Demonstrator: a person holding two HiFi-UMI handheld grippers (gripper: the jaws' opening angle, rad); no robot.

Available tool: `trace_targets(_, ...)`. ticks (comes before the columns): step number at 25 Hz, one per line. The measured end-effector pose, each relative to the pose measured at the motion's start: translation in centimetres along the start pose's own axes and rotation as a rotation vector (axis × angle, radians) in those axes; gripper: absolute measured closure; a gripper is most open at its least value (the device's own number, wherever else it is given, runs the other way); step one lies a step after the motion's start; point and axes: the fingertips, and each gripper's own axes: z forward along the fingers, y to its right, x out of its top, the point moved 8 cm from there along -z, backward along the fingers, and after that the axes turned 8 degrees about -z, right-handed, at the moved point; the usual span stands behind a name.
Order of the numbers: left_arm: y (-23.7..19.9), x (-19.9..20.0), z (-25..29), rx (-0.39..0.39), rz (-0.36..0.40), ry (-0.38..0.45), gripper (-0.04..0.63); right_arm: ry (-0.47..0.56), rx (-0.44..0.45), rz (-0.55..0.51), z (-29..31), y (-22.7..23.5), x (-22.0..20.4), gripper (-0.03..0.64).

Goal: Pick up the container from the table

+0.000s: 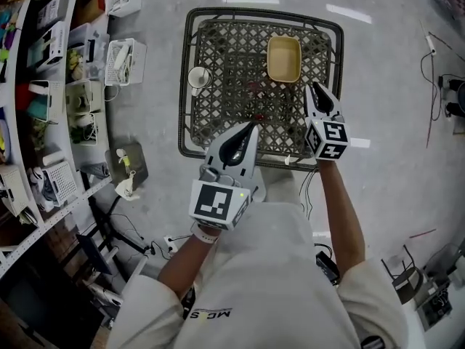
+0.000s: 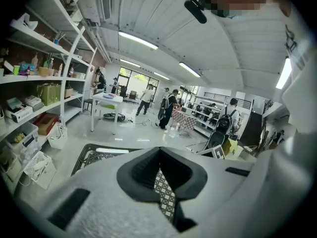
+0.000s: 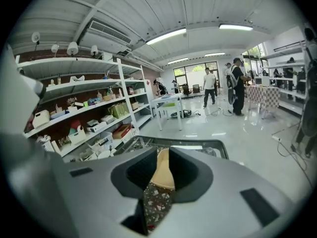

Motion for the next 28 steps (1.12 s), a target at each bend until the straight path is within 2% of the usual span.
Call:
trace_targets(11,-2.1,-2.3,2.8,0.006,0.006,-0.061,0.575,-0.115,-0.032,0.039,6.1,0.9,-4.4,0.524)
trace_targets(16,-2.5,-2.1,3.9,0.010,-0.044,-0.069,0.575,-0.182,-0.071,0.071,8.4,1.4,-6.7,0.512)
trace_targets(21,-3.5,-2.7,4.2,0.014,-0.044,-0.077,0.575,-0.240,-0.111,0.144,10.4,2.0,-9.1,0.506)
trace_targets(28,-4.1,-3.9,4.2,0.029,-0.065,-0.106,0.575,-0.296,-0.165,0.160,12.4,2.8,-10.9,0.500)
